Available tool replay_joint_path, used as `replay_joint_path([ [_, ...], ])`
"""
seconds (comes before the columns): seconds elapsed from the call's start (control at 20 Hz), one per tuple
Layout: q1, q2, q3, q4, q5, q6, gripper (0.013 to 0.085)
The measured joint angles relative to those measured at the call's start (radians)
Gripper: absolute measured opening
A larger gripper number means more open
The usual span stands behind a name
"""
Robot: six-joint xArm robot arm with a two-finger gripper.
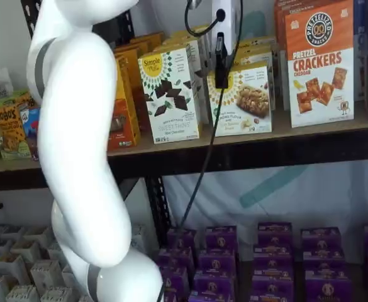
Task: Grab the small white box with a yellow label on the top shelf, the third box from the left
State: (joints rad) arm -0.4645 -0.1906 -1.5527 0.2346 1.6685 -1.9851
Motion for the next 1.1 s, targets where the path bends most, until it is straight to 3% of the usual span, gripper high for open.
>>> replay_joint_path([
  [0.45,0.039,0.011,-0.002,-0.083,0.01,0.019,0.085],
  [1.1,0.064,0.002,0.039,-0.114,-0.018,0.036,0.085],
])
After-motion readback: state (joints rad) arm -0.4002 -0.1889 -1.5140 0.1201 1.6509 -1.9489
